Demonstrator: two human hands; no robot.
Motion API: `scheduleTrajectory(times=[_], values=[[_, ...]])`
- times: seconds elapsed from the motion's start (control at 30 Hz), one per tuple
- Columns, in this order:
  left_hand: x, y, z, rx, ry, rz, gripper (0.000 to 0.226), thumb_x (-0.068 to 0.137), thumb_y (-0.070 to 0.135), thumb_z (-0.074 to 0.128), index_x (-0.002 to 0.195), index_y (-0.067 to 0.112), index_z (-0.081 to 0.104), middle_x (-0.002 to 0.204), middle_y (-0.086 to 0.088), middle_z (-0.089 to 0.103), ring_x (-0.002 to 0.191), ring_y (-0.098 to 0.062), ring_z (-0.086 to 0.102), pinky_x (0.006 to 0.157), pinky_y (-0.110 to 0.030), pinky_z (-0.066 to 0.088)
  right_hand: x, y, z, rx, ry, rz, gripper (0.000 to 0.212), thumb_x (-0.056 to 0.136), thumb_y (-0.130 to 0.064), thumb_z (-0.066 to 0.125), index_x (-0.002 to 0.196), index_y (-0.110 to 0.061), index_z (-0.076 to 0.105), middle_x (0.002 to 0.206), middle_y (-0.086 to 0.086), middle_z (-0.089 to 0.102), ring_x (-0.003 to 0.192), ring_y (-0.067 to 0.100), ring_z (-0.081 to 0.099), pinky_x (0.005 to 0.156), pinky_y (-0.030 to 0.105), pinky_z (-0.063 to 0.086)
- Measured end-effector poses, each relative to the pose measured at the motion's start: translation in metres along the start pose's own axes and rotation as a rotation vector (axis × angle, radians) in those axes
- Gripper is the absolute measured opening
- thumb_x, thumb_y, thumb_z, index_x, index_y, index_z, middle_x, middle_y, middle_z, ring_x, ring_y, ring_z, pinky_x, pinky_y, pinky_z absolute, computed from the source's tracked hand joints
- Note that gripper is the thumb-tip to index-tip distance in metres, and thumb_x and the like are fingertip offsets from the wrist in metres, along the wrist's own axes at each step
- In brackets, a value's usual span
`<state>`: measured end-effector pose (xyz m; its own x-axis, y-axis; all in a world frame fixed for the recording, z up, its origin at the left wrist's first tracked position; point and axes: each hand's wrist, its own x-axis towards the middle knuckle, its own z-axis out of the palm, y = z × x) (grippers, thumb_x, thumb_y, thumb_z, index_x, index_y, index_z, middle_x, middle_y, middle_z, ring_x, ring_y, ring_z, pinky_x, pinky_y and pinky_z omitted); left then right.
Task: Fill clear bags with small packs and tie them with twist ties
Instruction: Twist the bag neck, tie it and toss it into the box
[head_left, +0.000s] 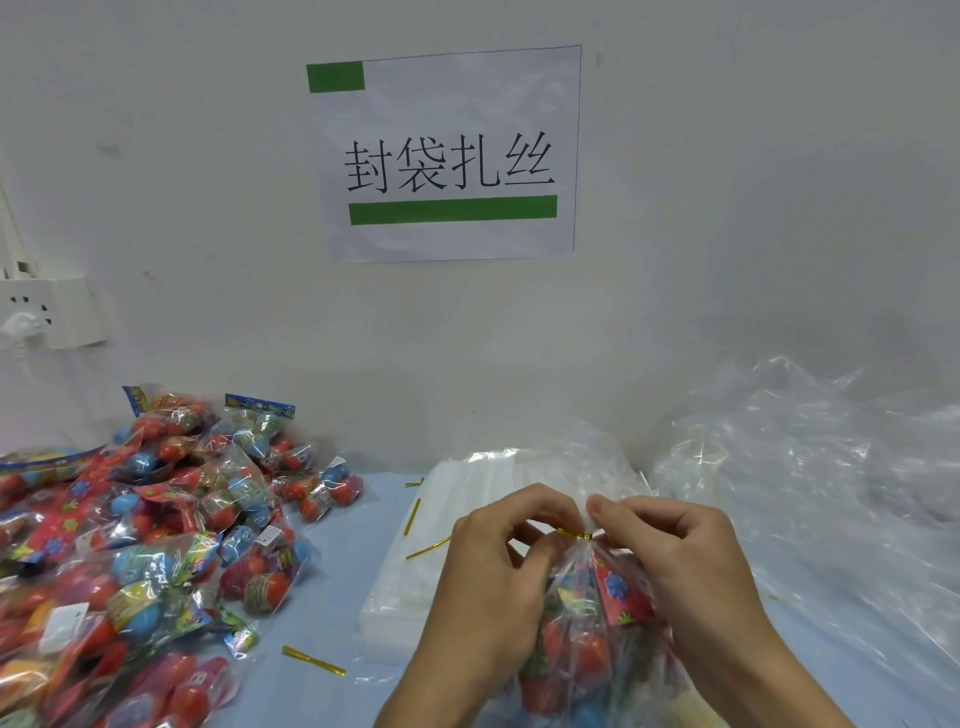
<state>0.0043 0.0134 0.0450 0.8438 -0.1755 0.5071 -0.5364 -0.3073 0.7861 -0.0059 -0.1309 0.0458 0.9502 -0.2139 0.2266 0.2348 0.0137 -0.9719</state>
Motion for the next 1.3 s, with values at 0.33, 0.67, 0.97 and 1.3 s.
scheduleTrajectory(times=[0.33, 0.67, 0.97, 1.3], values=[[0.001, -0.002, 0.001, 0.045, 0.050, 0.044, 0.038, 0.088, 0.003, 0.067, 0.083, 0.040, 0.069, 0.081, 0.021, 0.070, 0.075, -0.006, 0.062, 0.061, -0.017, 0.050, 0.000, 0.002, -0.001, -0.012, 0.018, -0.006, 0.023, 0.085, -0.025, 0.075, 0.070, -0.008, 0.080, 0.075, 0.021, 0.071, 0.068, 0.025, 0.069, 0.069, 0.034, 0.057], [0.001, -0.003, 0.001, 0.195, 0.002, 0.130, 0.021, 0.094, 0.003, 0.059, 0.084, 0.021, 0.066, 0.078, 0.012, 0.067, 0.078, -0.007, 0.061, 0.064, -0.013, 0.043, 0.000, 0.001, 0.001, -0.027, 0.042, -0.030, 0.023, 0.086, -0.021, 0.075, 0.065, -0.013, 0.079, 0.070, 0.014, 0.072, 0.065, 0.017, 0.070, 0.065, 0.027, 0.059], [-0.002, -0.001, 0.008, 0.198, 0.010, -0.093, 0.019, 0.099, 0.017, 0.055, 0.083, 0.027, 0.054, 0.092, 0.011, 0.057, 0.093, 0.002, 0.052, 0.076, -0.011, 0.043, -0.002, 0.003, 0.006, -0.166, 0.108, -0.129, 0.023, 0.088, -0.019, 0.075, 0.066, -0.015, 0.079, 0.067, 0.000, 0.074, 0.067, 0.015, 0.071, 0.070, 0.033, 0.057], [0.001, 0.001, 0.004, -0.033, 0.003, -0.404, 0.031, 0.095, 0.036, 0.055, 0.073, 0.016, 0.063, 0.080, 0.019, 0.063, 0.072, 0.005, 0.056, 0.063, -0.008, 0.038, -0.001, 0.007, 0.009, -0.219, 0.087, -0.239, 0.027, 0.087, -0.013, 0.076, 0.061, -0.020, 0.076, 0.064, -0.001, 0.067, 0.061, 0.013, 0.065, 0.059, 0.019, 0.048]])
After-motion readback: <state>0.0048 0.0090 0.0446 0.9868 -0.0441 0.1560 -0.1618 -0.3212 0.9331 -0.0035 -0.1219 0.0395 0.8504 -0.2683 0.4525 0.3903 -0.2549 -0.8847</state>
